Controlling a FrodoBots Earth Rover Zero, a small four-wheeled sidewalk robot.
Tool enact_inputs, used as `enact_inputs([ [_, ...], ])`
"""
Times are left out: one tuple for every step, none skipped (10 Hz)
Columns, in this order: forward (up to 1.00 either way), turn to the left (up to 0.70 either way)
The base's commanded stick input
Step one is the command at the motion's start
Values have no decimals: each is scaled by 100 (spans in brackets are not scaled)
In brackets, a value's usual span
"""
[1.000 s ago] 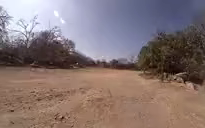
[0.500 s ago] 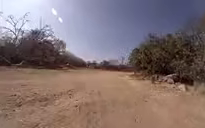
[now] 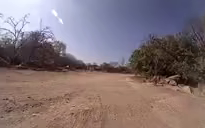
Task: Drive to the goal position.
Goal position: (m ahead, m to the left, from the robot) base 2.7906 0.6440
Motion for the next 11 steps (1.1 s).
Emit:
enact_inputs([
  [50, 0],
  [50, 0],
  [50, 0],
  [50, -8],
  [50, -32],
  [50, -47],
  [50, -33],
  [50, -19],
  [50, -5],
  [50, 0],
  [50, 0],
])
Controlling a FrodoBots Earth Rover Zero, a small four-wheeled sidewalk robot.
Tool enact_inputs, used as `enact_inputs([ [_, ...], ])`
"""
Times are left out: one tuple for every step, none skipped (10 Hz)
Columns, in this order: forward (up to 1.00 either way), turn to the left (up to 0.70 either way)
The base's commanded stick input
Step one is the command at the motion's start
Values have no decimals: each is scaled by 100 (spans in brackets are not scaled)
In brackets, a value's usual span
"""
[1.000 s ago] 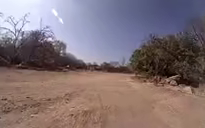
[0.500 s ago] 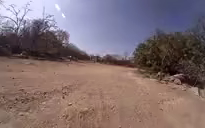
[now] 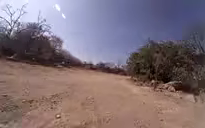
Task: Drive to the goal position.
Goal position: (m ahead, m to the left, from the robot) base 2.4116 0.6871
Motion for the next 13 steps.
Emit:
enact_inputs([
  [50, 0],
  [50, 0],
  [50, 0],
  [50, 0],
  [50, 0],
  [50, 0],
  [50, 0],
  [50, 0],
  [50, 0],
  [50, 0],
  [50, 0],
  [50, 0],
  [50, 0],
])
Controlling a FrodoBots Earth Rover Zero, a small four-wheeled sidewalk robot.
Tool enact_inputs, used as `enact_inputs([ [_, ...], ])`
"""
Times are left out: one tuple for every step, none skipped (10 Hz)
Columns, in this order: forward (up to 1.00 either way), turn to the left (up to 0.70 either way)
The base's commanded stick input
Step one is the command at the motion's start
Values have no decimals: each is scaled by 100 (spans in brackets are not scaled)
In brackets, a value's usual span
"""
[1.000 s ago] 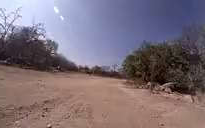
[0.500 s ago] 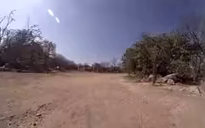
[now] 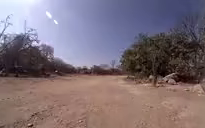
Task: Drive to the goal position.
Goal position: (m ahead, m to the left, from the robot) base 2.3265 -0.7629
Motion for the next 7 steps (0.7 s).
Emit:
enact_inputs([
  [50, 0],
  [50, 0],
  [50, 0],
  [50, 0],
  [50, 0],
  [50, 0],
  [50, 0],
])
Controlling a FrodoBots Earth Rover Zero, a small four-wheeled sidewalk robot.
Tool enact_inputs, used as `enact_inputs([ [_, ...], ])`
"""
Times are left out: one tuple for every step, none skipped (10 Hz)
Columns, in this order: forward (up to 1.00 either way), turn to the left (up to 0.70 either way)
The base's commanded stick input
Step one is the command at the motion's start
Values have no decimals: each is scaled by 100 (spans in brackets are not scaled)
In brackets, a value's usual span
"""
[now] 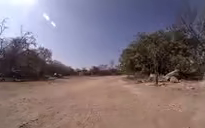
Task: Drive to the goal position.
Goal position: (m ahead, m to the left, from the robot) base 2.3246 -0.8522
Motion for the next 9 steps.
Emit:
enact_inputs([
  [50, 0],
  [50, 0],
  [50, 0],
  [50, 0],
  [50, 0],
  [50, 0],
  [50, 0],
  [50, 0],
  [50, 0],
])
